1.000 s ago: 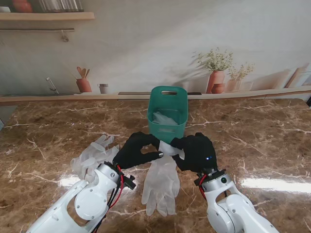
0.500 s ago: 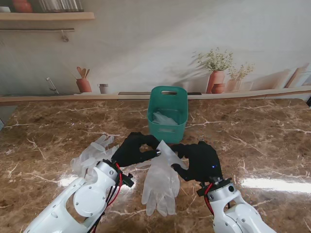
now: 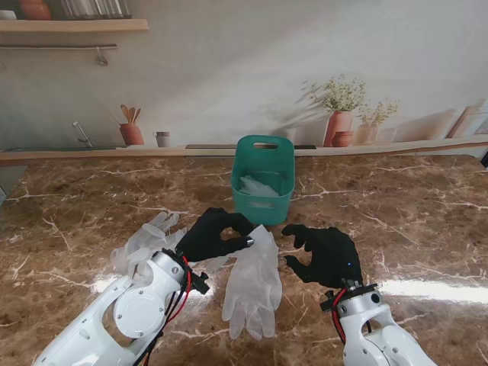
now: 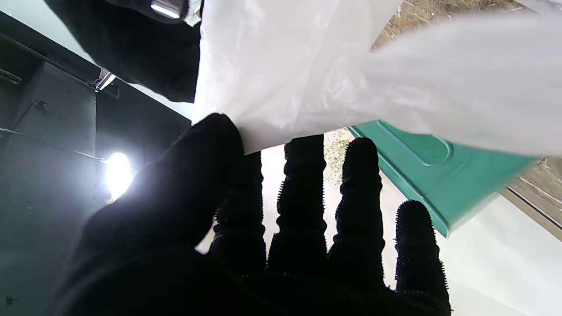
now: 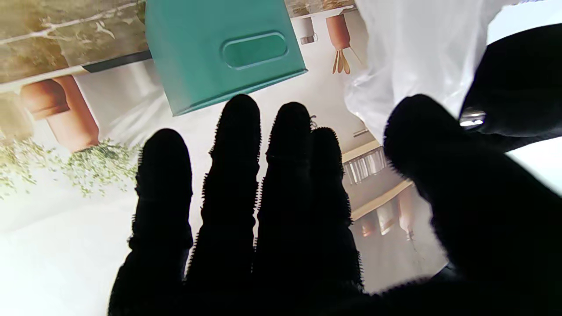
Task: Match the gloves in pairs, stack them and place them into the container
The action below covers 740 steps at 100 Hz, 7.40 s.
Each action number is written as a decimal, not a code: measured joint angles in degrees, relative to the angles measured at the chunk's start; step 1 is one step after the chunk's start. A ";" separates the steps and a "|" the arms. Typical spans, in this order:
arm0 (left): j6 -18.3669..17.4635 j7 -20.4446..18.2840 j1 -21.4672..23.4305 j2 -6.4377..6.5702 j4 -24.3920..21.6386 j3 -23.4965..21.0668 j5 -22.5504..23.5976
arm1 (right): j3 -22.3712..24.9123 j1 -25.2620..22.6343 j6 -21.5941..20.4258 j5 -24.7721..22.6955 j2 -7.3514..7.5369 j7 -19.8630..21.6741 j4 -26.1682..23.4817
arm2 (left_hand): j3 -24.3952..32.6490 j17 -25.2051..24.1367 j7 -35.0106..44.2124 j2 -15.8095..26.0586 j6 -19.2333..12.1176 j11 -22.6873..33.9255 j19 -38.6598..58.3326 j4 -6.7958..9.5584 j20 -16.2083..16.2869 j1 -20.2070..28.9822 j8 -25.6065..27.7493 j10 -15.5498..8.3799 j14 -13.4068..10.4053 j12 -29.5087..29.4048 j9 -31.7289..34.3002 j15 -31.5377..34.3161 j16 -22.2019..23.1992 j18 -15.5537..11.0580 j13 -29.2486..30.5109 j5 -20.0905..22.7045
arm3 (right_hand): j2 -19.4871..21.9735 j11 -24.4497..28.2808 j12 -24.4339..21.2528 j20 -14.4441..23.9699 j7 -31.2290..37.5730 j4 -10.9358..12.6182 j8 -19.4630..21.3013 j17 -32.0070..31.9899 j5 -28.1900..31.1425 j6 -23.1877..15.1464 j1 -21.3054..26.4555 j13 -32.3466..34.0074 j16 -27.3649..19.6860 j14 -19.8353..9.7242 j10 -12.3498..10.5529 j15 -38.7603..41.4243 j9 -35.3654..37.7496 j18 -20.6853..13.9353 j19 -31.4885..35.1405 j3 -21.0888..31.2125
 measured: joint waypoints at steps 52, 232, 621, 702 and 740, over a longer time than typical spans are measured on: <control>-1.65 -2.09 0.47 0.52 -0.34 -0.74 -0.54 | -8.08 9.66 4.25 3.00 0.30 1.89 10.59 | -0.02 -0.02 -0.73 0.00 -0.25 0.00 0.00 0.00 0.00 0.00 0.11 -0.07 0.00 0.02 -0.01 0.00 0.01 0.01 -0.01 0.00 | -8.11 -3.35 -3.90 0.55 -7.07 -0.44 -3.52 -4.29 -12.56 3.67 0.35 -6.98 0.00 -0.52 1.19 -1.31 -15.04 -0.26 -3.51 0.49; -3.61 -3.53 0.85 1.03 1.24 -1.15 -2.35 | -1.52 7.39 -17.24 11.04 -1.54 4.33 7.16 | -4.36 -0.03 -0.48 3.55 -0.34 1.45 -0.45 0.07 0.00 1.24 1.41 -0.48 0.12 1.44 -3.21 0.00 0.09 1.45 -0.20 -3.10 | 0.14 -9.21 -6.16 0.62 4.95 -1.13 -8.11 0.76 6.36 -1.41 5.62 2.69 -2.90 2.38 3.54 -6.68 7.44 0.95 -2.15 15.75; -7.27 -4.51 4.43 0.28 0.05 -4.31 -15.19 | 2.55 6.75 -16.42 22.37 -1.66 13.12 7.86 | -3.09 -1.46 -4.11 -1.62 2.64 9.88 -10.90 0.58 6.06 1.67 -40.76 0.55 0.13 2.21 9.49 4.44 7.03 -2.80 2.52 12.11 | -8.76 -12.45 -12.25 3.58 -7.40 -3.57 -3.02 -9.80 -14.08 11.04 -2.00 -12.55 -5.01 0.93 5.93 -13.57 -15.95 0.08 -13.72 0.90; -8.20 -5.42 3.25 0.52 1.26 -3.73 -11.86 | -2.44 8.17 -8.99 47.12 1.42 28.12 6.61 | 3.68 -1.51 -23.04 -1.19 0.48 9.92 -10.90 0.60 5.81 1.80 -43.60 0.47 0.13 6.50 9.49 4.44 7.03 -2.74 2.52 11.85 | 7.18 -5.85 -2.94 7.03 4.09 2.17 7.07 -14.46 -1.05 3.38 -11.36 -16.01 -2.82 4.15 5.53 -11.46 -9.15 -0.12 -18.93 -19.10; -8.37 -3.76 3.72 0.59 1.46 -4.50 -7.08 | -4.04 6.48 -14.75 31.90 -2.68 8.76 5.61 | -0.06 -1.51 -10.09 -3.18 1.20 5.67 -10.37 0.88 5.72 1.84 -43.51 -1.28 0.13 -0.11 10.28 4.44 4.67 -1.90 2.52 12.85 | 0.43 1.63 6.34 10.76 34.03 -7.05 -1.79 -10.69 11.65 -7.90 7.00 -11.95 -0.57 1.90 1.93 -1.52 3.84 -0.14 -10.03 -3.63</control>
